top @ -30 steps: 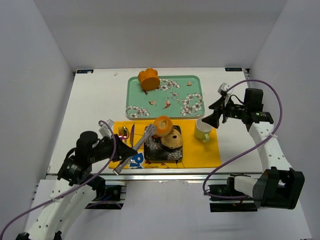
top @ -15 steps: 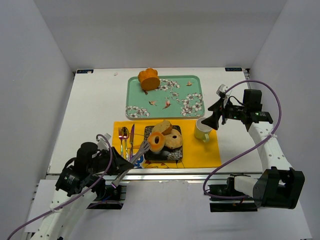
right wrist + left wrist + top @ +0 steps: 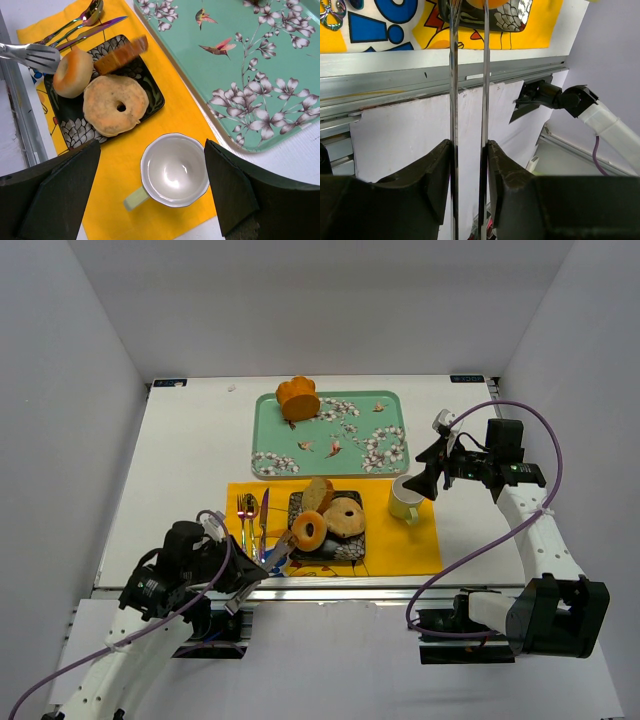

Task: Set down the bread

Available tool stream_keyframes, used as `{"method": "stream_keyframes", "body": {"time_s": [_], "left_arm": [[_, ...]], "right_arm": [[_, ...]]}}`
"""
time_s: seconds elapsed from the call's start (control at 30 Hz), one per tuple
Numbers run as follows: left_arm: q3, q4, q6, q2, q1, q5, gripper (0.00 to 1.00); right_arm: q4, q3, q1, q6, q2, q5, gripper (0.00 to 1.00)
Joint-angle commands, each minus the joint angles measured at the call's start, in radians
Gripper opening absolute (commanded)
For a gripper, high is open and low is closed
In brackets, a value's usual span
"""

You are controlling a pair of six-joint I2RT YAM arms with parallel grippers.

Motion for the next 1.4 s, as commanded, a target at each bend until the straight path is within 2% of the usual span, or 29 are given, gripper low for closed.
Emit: {"method": "stream_keyframes", "body": {"time_s": [0.0, 0.23, 0.47, 0.57, 0.63, 0.67, 0.7, 0.77, 0.87, 0.9, 0.93, 1.0, 1.03, 1.07, 1.13, 1.17, 1.2, 1.23, 1.27, 1.3, 1.33, 1.37], "left_arm": [[0.024, 0.008, 0.001, -0.003, 0.002, -0.015, 0.44], [0.040, 0.016, -0.026, -0.035, 0.002, -0.033, 0.52], [0.138, -0.054, -0.045, -0.076, 0.002, -0.110, 0.52], [0.201, -0.084, -0.075, -0.118, 0.002, -0.180, 0.48], [0.232, -0.087, -0.103, -0.133, 0.002, -0.228, 0.41], [0.240, -0.084, -0.108, -0.138, 0.002, -0.242, 0.37], [0.249, -0.079, -0.117, -0.135, 0.002, -0.272, 0.25], [0.266, -0.029, -0.111, -0.115, 0.002, -0.303, 0.17], [0.312, 0.062, -0.024, 0.020, 0.002, -0.390, 0.13], [0.336, 0.074, 0.056, 0.079, 0.001, -0.422, 0.13], [0.368, 0.082, 0.108, 0.220, 0.002, -0.494, 0.13], [0.494, 0.064, 0.255, 0.383, 0.002, -0.619, 0.13], [0.529, 0.070, 0.312, 0.532, 0.002, -0.707, 0.13], [0.589, 0.079, 0.440, 0.601, 0.007, -0.751, 0.13], [0.613, 0.156, 0.583, 0.752, 0.059, -0.838, 0.14], [0.605, 0.203, 0.712, 0.782, 0.089, -0.845, 0.14], [0.562, 0.262, 0.769, 0.802, 0.193, -0.829, 0.15], [0.527, 0.403, 0.831, 0.819, 0.258, -0.712, 0.16], [0.484, 0.479, 0.927, 0.819, 0.309, -0.654, 0.16], [0.391, 0.558, 0.963, 0.818, 0.391, -0.604, 0.16], [0.343, 0.691, 1.021, 0.815, 0.413, -0.564, 0.17], [0.302, 0.747, 1.068, 0.822, 0.456, -0.521, 0.19]], "right_arm": [[-0.010, 0.018, 0.004, -0.019, -0.004, -0.007, 0.89], [-0.015, 0.017, 0.004, -0.024, -0.004, -0.006, 0.89], [-0.016, 0.015, 0.002, -0.024, -0.007, -0.007, 0.89], [-0.016, 0.014, 0.002, -0.026, -0.007, -0.010, 0.89], [-0.016, 0.014, 0.004, -0.026, -0.005, -0.015, 0.89], [-0.016, 0.014, 0.004, -0.024, -0.005, -0.015, 0.89], [-0.015, 0.014, 0.004, -0.024, -0.005, -0.016, 0.89], [-0.013, 0.015, 0.004, -0.022, -0.005, -0.020, 0.89], [-0.010, 0.018, 0.004, -0.018, -0.005, -0.026, 0.89], [-0.008, 0.021, 0.004, -0.016, -0.005, -0.026, 0.89], [-0.008, 0.026, 0.004, -0.018, -0.007, -0.026, 0.89], [-0.015, 0.032, 0.004, -0.022, -0.010, -0.027, 0.89], [-0.022, 0.037, 0.004, -0.039, -0.011, -0.027, 0.89], [-0.030, 0.047, 0.004, -0.048, -0.013, -0.027, 0.89], [-0.044, 0.057, 0.004, -0.065, -0.011, -0.027, 0.89], [-0.045, 0.058, 0.004, -0.068, -0.013, -0.027, 0.89], [-0.045, 0.060, 0.004, -0.070, -0.013, -0.026, 0.89], [-0.044, 0.060, 0.002, -0.072, -0.017, -0.026, 0.89], [-0.042, 0.055, 0.004, -0.073, -0.020, -0.029, 0.89], [-0.041, 0.054, 0.004, -0.073, -0.020, -0.033, 0.89], [-0.042, 0.052, 0.004, -0.073, -0.027, -0.036, 0.89], [-0.042, 0.048, 0.004, -0.075, -0.030, -0.041, 0.89]]}}
